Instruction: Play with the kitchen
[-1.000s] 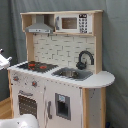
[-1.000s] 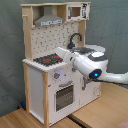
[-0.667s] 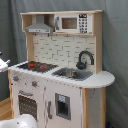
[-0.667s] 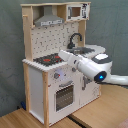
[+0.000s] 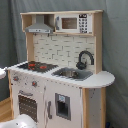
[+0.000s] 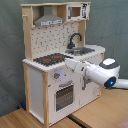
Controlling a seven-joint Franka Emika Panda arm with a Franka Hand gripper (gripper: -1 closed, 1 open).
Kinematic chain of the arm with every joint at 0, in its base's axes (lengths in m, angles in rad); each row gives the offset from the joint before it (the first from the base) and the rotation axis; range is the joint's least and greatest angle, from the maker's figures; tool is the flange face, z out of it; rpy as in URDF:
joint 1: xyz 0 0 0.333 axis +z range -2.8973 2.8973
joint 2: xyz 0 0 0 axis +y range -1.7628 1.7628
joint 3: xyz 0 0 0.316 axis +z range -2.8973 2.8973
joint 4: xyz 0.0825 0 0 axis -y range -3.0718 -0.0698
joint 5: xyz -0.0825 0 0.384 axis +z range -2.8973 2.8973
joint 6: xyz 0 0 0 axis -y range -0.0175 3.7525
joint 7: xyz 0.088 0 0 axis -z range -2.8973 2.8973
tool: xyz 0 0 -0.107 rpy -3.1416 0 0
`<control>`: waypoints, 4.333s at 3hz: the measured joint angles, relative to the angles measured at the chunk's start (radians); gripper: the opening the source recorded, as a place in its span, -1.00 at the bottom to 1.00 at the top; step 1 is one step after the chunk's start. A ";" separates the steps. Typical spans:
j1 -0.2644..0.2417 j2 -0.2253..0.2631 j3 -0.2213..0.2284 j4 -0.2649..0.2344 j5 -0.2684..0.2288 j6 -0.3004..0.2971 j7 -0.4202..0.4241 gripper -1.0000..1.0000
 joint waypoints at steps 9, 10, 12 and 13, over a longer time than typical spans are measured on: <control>0.069 -0.113 0.147 -0.246 0.000 0.237 0.748 1.00; 0.064 -0.126 0.153 -0.249 0.000 0.242 0.851 1.00; 0.052 -0.145 0.188 -0.263 0.000 0.244 1.060 1.00; 0.045 -0.159 0.207 -0.271 0.000 0.247 1.158 1.00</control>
